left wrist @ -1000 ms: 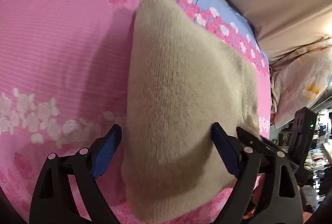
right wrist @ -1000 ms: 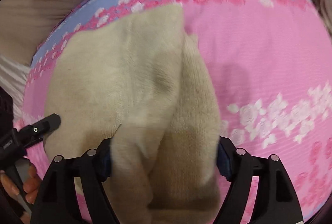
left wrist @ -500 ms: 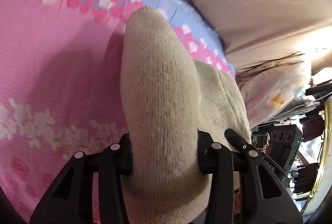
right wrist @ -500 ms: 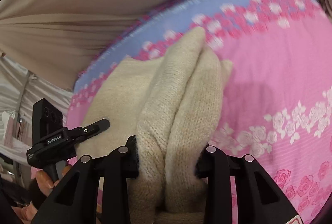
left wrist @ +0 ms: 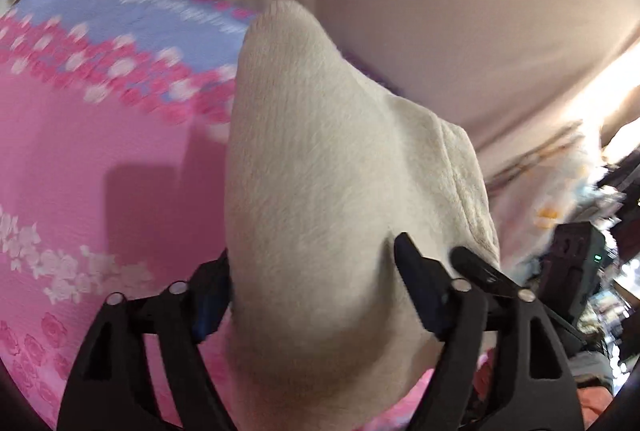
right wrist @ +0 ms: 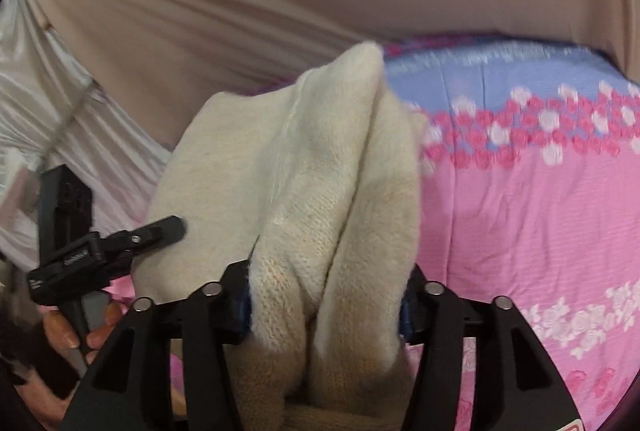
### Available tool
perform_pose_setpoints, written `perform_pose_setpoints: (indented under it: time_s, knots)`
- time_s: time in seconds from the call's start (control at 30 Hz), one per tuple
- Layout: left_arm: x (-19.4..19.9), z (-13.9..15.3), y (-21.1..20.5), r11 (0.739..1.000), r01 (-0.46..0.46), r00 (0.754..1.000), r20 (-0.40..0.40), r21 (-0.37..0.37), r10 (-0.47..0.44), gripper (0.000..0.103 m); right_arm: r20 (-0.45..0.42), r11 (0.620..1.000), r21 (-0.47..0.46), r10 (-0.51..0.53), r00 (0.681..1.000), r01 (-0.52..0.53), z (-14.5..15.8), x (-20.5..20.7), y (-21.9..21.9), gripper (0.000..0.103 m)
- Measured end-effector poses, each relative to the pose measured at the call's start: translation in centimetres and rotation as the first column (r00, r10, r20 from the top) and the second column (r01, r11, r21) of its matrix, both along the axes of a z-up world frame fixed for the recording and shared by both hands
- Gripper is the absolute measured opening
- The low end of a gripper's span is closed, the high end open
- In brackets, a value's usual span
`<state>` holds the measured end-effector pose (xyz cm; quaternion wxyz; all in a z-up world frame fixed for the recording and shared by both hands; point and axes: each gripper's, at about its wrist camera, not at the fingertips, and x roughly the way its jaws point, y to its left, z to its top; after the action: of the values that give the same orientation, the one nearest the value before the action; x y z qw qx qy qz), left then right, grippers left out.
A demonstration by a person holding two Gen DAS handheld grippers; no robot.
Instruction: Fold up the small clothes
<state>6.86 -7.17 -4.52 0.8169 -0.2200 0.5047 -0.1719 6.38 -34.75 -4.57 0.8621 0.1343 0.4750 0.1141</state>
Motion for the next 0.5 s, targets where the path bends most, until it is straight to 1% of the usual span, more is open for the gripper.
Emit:
perform_pose_setpoints:
  time_s: [0.03, 0.07, 0.1, 0.13, 0.17, 0.2, 0.23, 0.27, 0.3, 0.33, 0.37, 0.4, 0.43, 0.47, 0.5]
  knots:
    - [0.5, -3.4, 1.1, 0.999, -0.034, 0.998, -0.054, 0.041, 0.036, 0.074, -0.045, 0.999, -0.025, -0.029, 0.999, 0.028, -1.8, 0.3, 0.0, 0.054]
    - [0.7, -5.8, 1.7, 0.996, -0.054, 0.994, -0.096, 0.067, 0.06, 0.072, -0.094, 0.998, -0.028, -0.061, 0.994, 0.058, -3.2, 0.3, -0.1, 0.05]
    - [0.7, -7.7, 2.6, 0.992, -0.08, 0.986, -0.139, 0.097, 0.093, 0.067, -0.119, 0.997, -0.009, -0.076, 0.99, 0.076, -3.7, -0.1, -0.4, 0.05]
    - [0.2, -9.0, 3.7, 0.99, -0.104, 0.979, -0.167, 0.095, 0.119, 0.068, -0.113, 0.995, 0.041, -0.088, 0.99, 0.093, -3.6, -0.9, -0.7, 0.05]
    - [-0.2, -9.2, 4.6, 0.993, -0.117, 0.978, -0.169, 0.033, 0.121, 0.067, -0.094, 0.994, 0.053, -0.096, 0.991, 0.101, -2.9, -1.5, -0.7, 0.05]
    - [-0.6, -8.8, 5.3, 0.99, -0.14, 0.977, -0.167, -0.014, 0.136, 0.068, -0.07, 0.995, 0.037, -0.093, 0.993, 0.096, -2.2, -1.7, -0.6, 0.053]
    - [-0.8, -8.2, 5.9, 0.989, -0.143, 0.98, -0.147, -0.04, 0.136, 0.071, -0.054, 0.996, 0.012, -0.089, 0.995, 0.089, -1.7, -1.7, -0.4, 0.061]
    - [-0.6, -7.7, 6.0, 0.991, -0.129, 0.984, -0.128, -0.04, 0.123, 0.073, -0.044, 0.996, -0.016, -0.084, 0.995, 0.084, -1.3, -1.2, -0.2, 0.066]
    - [0.0, -7.2, 5.9, 0.995, -0.101, 0.99, -0.106, -0.027, 0.097, 0.075, -0.042, 0.997, -0.036, -0.074, 0.996, 0.073, -1.2, -0.6, 0.2, 0.067]
    - [0.5, -6.9, 5.6, 0.997, -0.081, 0.992, -0.099, -0.017, 0.079, 0.076, -0.059, 0.997, -0.046, -0.06, 0.996, 0.058, -1.6, 0.7, 0.5, 0.071]
    - [1.3, -6.9, 5.3, 0.998, -0.06, 0.993, -0.1, -0.011, 0.059, 0.077, -0.085, 0.996, -0.067, -0.062, 0.994, 0.056, -2.3, 1.9, 0.7, 0.072]
    - [2.6, -7.2, 4.8, 1.0, -0.028, 0.993, -0.119, -0.015, 0.026, 0.081, -0.117, 0.995, -0.084, -0.062, 0.991, 0.052, -3.4, 2.9, 1.0, 0.072]
    - [3.3, -7.8, 4.3, 1.0, -0.007, 0.99, -0.144, -0.021, 0.004, 0.082, -0.159, 0.996, -0.079, -0.052, 0.986, 0.04, -4.6, 4.1, 1.3, 0.072]
    - [4.1, -9.0, 3.8, 1.0, 0.013, 0.983, -0.185, -0.023, -0.017, 0.082, -0.21, 0.997, -0.074, -0.051, 0.976, 0.036, -6.1, 4.9, 1.4, 0.072]
    - [4.7, -10.0, 3.5, 1.0, 0.023, 0.976, -0.217, -0.018, -0.027, 0.079, -0.243, 0.997, -0.063, -0.053, 0.969, 0.039, -7.3, 5.6, 1.5, 0.073]
